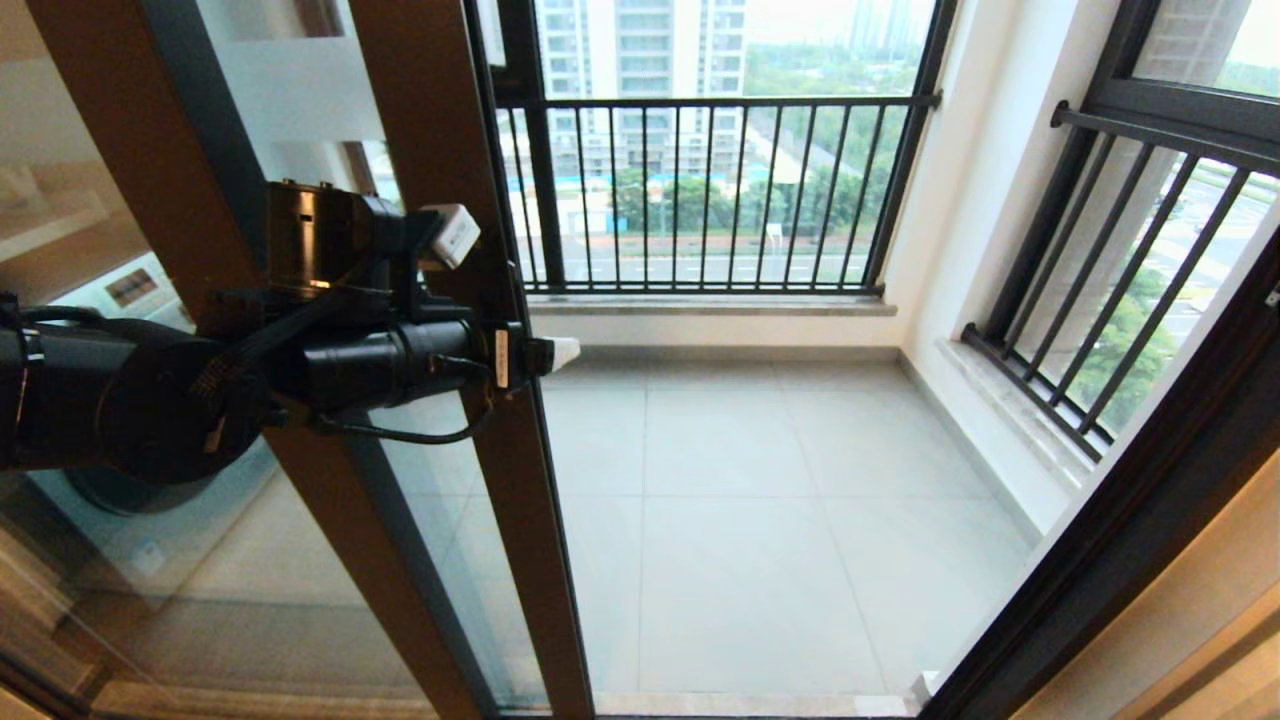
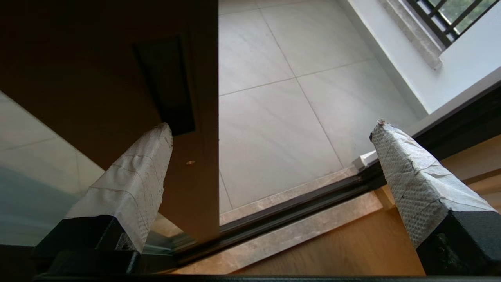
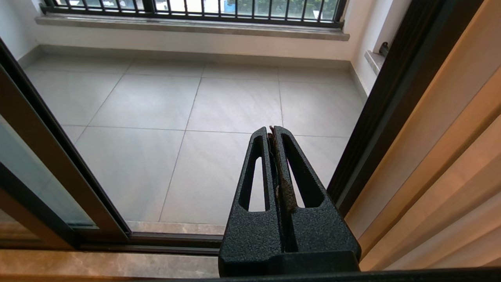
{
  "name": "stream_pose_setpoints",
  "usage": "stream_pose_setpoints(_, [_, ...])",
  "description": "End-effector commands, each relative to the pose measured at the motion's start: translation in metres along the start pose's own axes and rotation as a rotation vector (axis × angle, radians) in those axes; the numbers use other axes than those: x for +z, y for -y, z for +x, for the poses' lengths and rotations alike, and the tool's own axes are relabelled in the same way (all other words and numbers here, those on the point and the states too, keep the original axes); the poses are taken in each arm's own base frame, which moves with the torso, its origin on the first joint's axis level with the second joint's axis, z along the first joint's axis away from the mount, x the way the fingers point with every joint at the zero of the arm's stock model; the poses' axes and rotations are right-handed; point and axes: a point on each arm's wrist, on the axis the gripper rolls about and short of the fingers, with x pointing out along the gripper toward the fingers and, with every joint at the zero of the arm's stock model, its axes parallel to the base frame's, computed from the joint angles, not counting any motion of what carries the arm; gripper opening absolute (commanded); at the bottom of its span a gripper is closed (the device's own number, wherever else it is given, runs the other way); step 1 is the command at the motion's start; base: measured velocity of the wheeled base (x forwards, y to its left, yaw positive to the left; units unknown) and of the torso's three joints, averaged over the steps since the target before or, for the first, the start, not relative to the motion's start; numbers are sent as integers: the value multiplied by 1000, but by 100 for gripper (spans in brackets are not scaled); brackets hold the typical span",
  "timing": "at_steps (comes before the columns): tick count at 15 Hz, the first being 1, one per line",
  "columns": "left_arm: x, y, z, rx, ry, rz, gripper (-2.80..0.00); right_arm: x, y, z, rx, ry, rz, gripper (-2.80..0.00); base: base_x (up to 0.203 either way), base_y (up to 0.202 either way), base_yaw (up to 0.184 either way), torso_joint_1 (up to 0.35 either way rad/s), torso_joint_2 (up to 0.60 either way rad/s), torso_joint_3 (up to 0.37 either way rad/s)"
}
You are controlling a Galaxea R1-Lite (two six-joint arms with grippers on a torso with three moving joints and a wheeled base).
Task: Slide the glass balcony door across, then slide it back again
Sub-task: Close the slid door
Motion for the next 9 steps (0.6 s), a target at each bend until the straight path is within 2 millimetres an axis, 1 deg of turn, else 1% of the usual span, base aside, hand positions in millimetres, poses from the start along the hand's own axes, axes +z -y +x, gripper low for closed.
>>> stream_pose_setpoints(1, [-3,-1,8,1,-11,-4,0,0,0,0,1,-1,-1,-280,0,0,0,0,0,0])
stream_pose_setpoints(6, [5,2,7,-35,13,-2,0,0,0,0,1,-1,-1,-280,0,0,0,0,0,0])
stream_pose_setpoints(9, [7,4,7,-40,18,-1,0,0,0,0,1,-1,-1,-280,0,0,0,0,0,0])
